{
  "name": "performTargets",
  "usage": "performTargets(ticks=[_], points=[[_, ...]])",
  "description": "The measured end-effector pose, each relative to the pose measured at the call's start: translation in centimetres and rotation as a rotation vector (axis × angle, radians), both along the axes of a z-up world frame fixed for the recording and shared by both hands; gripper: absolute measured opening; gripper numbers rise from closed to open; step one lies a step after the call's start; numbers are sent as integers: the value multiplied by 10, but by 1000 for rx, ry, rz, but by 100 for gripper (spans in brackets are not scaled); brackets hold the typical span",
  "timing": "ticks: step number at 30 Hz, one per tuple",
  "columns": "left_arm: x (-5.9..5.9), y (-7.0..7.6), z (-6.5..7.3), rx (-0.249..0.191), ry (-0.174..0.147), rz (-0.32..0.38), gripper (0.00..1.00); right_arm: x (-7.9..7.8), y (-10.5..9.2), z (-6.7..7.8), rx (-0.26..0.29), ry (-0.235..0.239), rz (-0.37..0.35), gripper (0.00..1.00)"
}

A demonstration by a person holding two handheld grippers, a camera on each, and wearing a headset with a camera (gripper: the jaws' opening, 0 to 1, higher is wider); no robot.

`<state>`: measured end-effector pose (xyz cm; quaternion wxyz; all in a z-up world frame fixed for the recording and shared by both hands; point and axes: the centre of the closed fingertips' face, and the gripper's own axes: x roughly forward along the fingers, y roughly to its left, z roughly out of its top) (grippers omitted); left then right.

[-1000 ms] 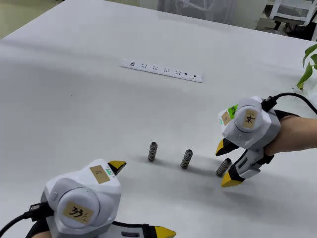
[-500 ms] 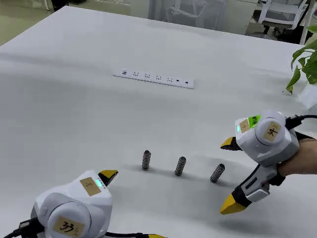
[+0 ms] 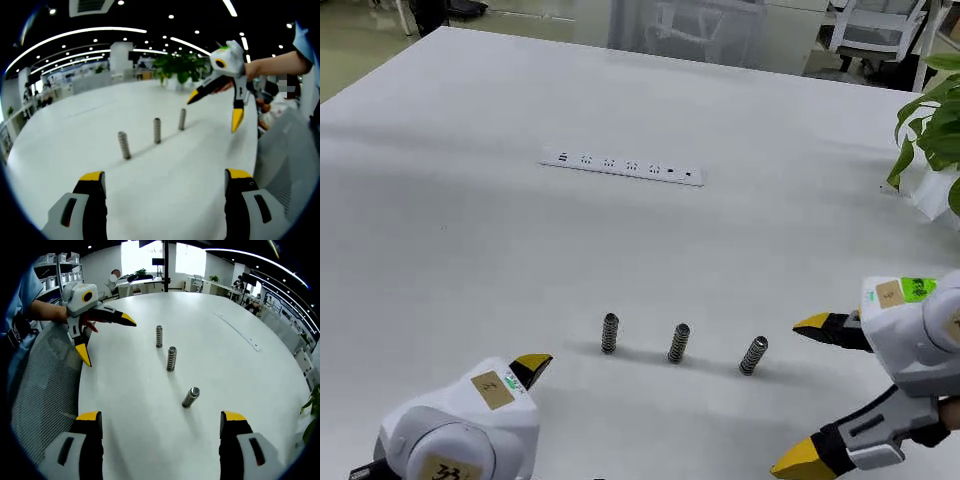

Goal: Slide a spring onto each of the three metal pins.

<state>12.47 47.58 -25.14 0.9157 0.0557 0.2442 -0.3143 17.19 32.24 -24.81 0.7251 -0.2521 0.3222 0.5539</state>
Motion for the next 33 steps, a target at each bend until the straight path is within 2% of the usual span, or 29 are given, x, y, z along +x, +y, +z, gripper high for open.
performTargets(ticks=[2, 8, 13, 15, 19, 20, 22, 24, 25, 28, 33], points=[[1, 0, 2, 0, -9, 4, 100, -4, -4, 2, 25, -5, -40, 99], [0, 0, 2, 3, -4, 5, 100, -18, -11, 7, 84, -24, -124, 99], [0, 1, 2, 12, -3, 11, 100, -24, -9, 16, 171, -68, -209, 99], [2, 4, 4, 22, -13, 18, 100, -25, -6, 19, 206, -77, -253, 99], [2, 12, 11, 28, -12, 57, 100, -31, -1, 21, 216, -113, -273, 99], [1, 17, 12, 44, -12, 70, 100, -31, -2, 23, 225, -125, -293, 99], [-2, 22, 13, 43, -23, 89, 100, -34, -2, 26, 250, -129, -305, 99], [-1, 29, 10, 37, 3, 129, 100, -36, -5, 29, 255, -140, -312, 99], [1, 31, 11, 40, -6, 136, 100, -37, -6, 29, 260, -144, -320, 99], [4, 34, 13, 46, -22, 152, 100, -37, -10, 26, 269, -156, -346, 99], [3, 31, 9, 45, -6, 136, 100, -46, -16, 17, 258, -142, -362, 99]])
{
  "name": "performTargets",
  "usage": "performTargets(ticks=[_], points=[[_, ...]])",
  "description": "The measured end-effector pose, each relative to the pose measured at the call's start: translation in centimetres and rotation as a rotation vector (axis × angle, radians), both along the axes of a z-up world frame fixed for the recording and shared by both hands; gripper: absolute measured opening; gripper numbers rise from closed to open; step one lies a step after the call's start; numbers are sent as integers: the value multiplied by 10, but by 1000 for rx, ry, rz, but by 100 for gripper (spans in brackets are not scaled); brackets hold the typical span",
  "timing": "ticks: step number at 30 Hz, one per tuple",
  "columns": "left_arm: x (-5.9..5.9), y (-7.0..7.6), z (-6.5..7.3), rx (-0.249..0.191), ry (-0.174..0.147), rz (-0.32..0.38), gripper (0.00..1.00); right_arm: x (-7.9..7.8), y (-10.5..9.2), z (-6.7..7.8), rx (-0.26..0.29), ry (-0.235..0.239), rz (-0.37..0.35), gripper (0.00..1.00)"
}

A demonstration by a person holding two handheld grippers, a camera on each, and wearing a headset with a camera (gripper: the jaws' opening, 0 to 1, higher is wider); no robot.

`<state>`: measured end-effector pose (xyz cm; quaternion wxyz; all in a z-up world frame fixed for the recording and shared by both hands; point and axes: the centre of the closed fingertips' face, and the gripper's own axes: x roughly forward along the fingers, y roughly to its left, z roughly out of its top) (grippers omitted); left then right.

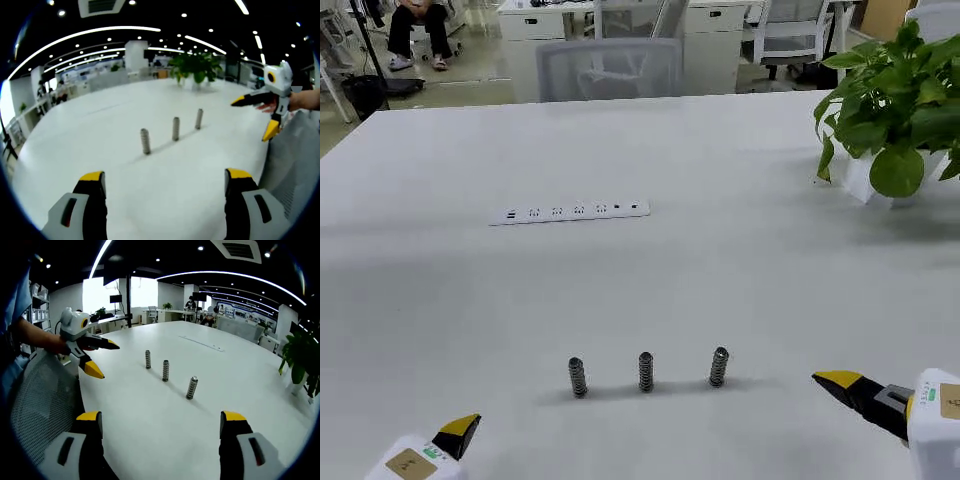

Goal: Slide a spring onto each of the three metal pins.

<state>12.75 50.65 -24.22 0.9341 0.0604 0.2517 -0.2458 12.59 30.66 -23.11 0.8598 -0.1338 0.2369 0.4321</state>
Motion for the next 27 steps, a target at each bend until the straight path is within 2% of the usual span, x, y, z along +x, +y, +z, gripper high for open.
performTargets(ticks=[1, 4, 7, 9, 10, 11, 12, 15, 18, 20, 22, 27], points=[[0, 0, 0, 0, 2, -2, 100, -1, -3, -2, -11, -3, -13, 99], [-1, 0, 0, 9, 1, -8, 100, -4, -6, 2, 6, -8, -42, 99], [-1, 0, 4, -7, -7, -3, 100, -2, -6, 8, -17, -52, -35, 99], [-1, 1, 4, -8, -1, 0, 100, -2, -7, 4, -12, -43, -40, 99], [-2, 1, 5, -11, -3, 0, 100, -1, -10, 0, -40, -33, -44, 99], [-1, 2, 7, -13, -6, 2, 100, 2, -12, -2, -68, -51, -46, 99], [-1, 2, 8, -15, -9, 3, 100, 2, -11, -3, -69, -54, -44, 99], [-1, 3, 9, -27, -11, 9, 100, 1, -9, -2, -48, -40, -43, 99], [-2, 4, 5, -25, 5, 8, 100, 3, -13, -5, -59, -29, -58, 99], [-2, 5, 4, -36, 16, 13, 100, 5, -15, -5, -46, -21, -71, 99], [-2, 6, 4, -35, 11, 20, 100, 5, -13, -2, -21, -16, -78, 99], [-2, 5, 4, -40, 12, 15, 100, 1, -11, -8, -34, 2, -65, 99]])
